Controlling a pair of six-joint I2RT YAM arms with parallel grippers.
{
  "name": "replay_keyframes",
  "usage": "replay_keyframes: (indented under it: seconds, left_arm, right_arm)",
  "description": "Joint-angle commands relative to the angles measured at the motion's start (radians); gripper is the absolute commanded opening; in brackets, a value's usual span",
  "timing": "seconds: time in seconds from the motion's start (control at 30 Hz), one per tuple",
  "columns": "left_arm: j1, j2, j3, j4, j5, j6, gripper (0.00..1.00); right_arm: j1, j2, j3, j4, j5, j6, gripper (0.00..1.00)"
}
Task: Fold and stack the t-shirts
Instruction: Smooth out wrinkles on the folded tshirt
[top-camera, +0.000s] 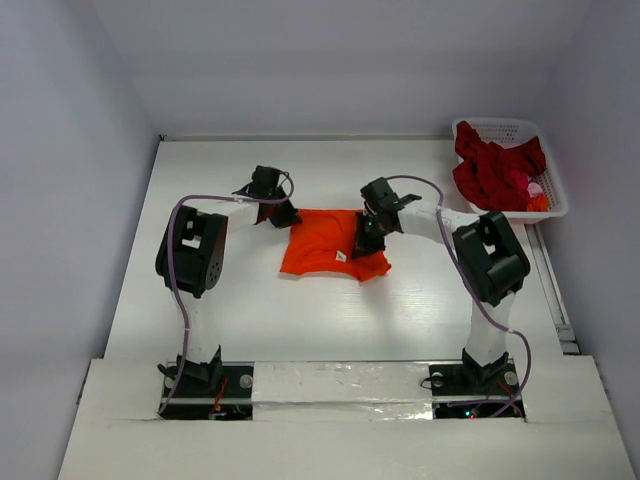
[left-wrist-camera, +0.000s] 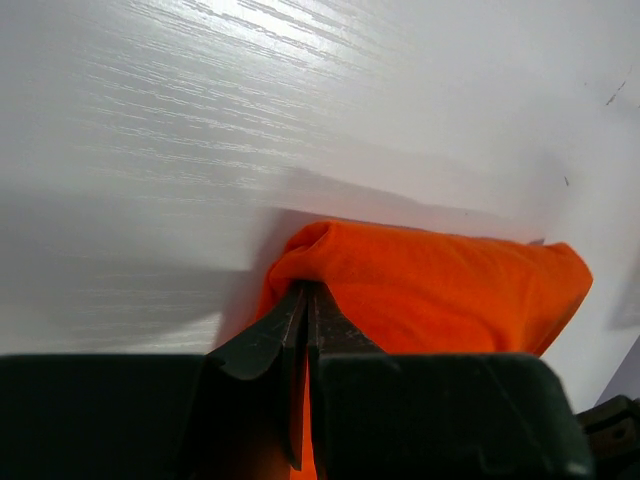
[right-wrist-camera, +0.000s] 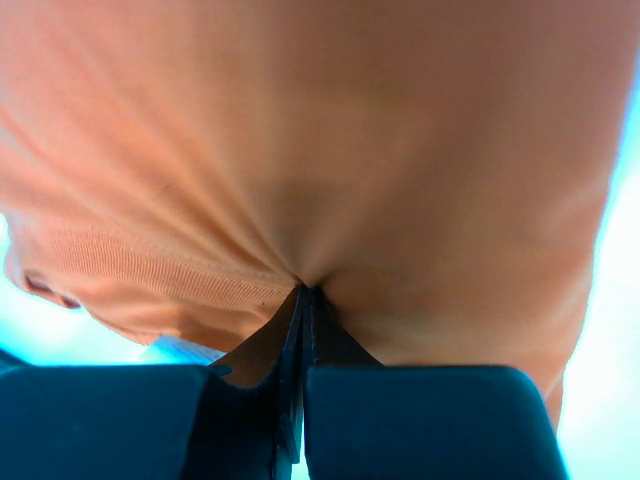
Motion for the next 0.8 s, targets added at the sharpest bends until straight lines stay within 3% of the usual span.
replay_keyframes:
  seconds: [0.0,0.37,0.77]
  left_arm:
    - [0.023,-0.027,-0.023,-0.062,-0.055,0.023,0.00]
    - [0.032,0.022,0.104,-0.118,-0.045,0.042,0.00]
    - [0.041,0.120,0.248,-0.157,-0.016,0.034,0.00]
  right_arm:
    - [-0.057,0.035,0.057,-0.092,0.078,-0.051,0.00]
    - [-0.068,0.084,0.163,-0.140,0.060,-0.105,0.00]
    - [-0.068,0.014,0.078,-0.101,0.004,-0.099,0.00]
